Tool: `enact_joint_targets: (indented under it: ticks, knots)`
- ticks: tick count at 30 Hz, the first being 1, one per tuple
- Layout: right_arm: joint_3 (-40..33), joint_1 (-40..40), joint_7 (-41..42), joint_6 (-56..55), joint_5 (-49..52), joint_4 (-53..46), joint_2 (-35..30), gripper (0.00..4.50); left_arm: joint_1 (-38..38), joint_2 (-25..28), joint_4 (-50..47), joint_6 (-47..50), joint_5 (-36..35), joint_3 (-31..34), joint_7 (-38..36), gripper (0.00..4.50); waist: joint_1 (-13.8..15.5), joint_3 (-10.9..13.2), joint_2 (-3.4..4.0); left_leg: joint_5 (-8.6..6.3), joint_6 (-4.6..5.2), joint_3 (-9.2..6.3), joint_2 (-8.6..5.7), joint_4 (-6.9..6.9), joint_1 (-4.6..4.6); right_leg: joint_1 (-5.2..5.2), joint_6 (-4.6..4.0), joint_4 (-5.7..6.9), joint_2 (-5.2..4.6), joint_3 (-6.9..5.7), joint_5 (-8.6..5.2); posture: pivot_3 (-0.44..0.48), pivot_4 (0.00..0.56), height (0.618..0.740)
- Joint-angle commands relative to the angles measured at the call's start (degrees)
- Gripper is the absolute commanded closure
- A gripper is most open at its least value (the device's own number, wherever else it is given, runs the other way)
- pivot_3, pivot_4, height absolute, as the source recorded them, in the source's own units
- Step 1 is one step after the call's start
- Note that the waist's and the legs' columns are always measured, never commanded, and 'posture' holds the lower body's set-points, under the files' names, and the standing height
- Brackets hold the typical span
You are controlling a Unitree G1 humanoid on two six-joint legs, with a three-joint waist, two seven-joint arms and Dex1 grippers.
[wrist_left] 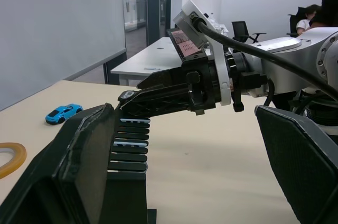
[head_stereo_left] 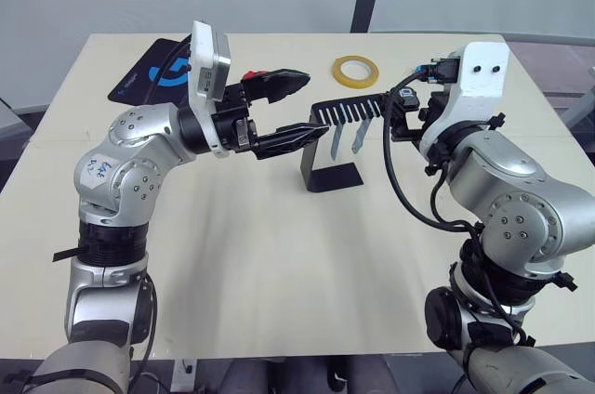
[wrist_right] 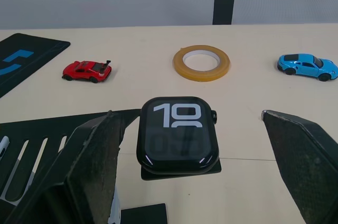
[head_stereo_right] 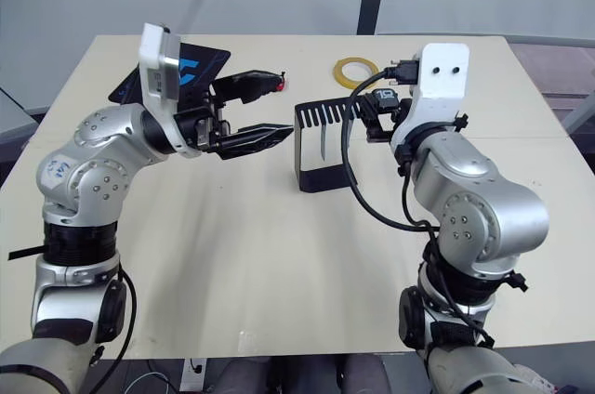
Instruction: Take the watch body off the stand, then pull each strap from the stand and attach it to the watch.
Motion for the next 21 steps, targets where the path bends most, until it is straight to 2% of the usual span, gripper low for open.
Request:
enact_joint_targets:
  ticks: [1, 2, 3, 4, 7, 8, 21]
  knots:
    - [0.32, -0.27, 0.62, -1.27, -0.66, -0.84, 0.24, 0.05, -0.75, -0.17, -2.38, -0.42, -0.54, 0.77, 0.34, 0.00, 0.00, 0.00, 0.00, 0.00, 0.00, 0.00, 0.00, 0.00, 0.00, 0.00, 0.00, 0.00, 0.00, 0.00, 0.00, 0.000, 0.150, 0.732]
    - [0.29, -0.23, 0.72, -1.27, -0.70, -0.89, 0.30, 0.55, -0.74, -0.19, -2.42, -0.41, -0.54, 0.78, 0.37, 0.00, 0.00, 0.00, 0.00, 0.00, 0.00, 0.00, 0.01, 0.00, 0.00, 0.00, 0.00, 0.00, 0.00, 0.00, 0.00, 0.000, 0.150, 0.732]
    - [0.18, -0.21, 0.79, -1.19, -0.70, -0.94, 0.45, 0.76, -0.76, -0.22, -2.42, -0.43, -0.52, 0.78, 0.40, 0.00, 0.00, 0.00, 0.00, 0.00, 0.00, 0.00, 0.01, 0.00, 0.00, 0.00, 0.00, 0.00, 0.00, 0.00, 0.00, 0.000, 0.150, 0.732]
    - [0.13, -0.17, 0.86, -1.10, -0.74, -1.03, 0.55, 1.20, -0.79, -0.24, -2.43, -0.45, -0.50, 0.77, 0.43, 0.00, -0.01, 0.00, 0.00, 0.00, 0.00, 0.00, 0.01, 0.00, 0.00, 0.00, 0.00, 0.00, 0.00, 0.00, 0.00, 0.000, 0.150, 0.732]
    - [-0.15, -0.21, 0.95, -0.74, -0.85, -1.30, 0.96, 2.76, -0.98, -0.28, -2.33, -0.47, -0.50, 0.74, 0.45, 0.00, 0.02, 0.00, 0.00, 0.00, 0.00, 0.00, 0.01, 0.00, 0.00, 0.00, 0.00, 0.00, 0.00, 0.00, 0.00, 0.000, 0.150, 0.732]
    - [-0.20, -0.24, 0.97, -0.66, -0.91, -1.36, 1.03, 2.87, -1.04, -0.29, -2.29, -0.47, -0.50, 0.73, 0.46, 0.00, 0.06, 0.00, 0.00, 0.00, 0.00, 0.00, 0.02, 0.00, 0.00, 0.00, 0.00, 0.00, 0.00, 0.00, 0.00, 0.000, 0.150, 0.732]
    - [-1.30, -2.91, 1.85, 2.23, -1.26, -3.88, 0.24, 2.87, -1.41, -0.97, -1.38, -0.88, -0.59, 0.48, -0.37, 0.00, 0.07, 0.01, 0.01, 0.00, 0.00, 0.00, 0.03, -0.01, -0.01, 0.00, 0.00, -0.02, -0.01, 0.00, 0.00, 0.000, 0.150, 0.732]
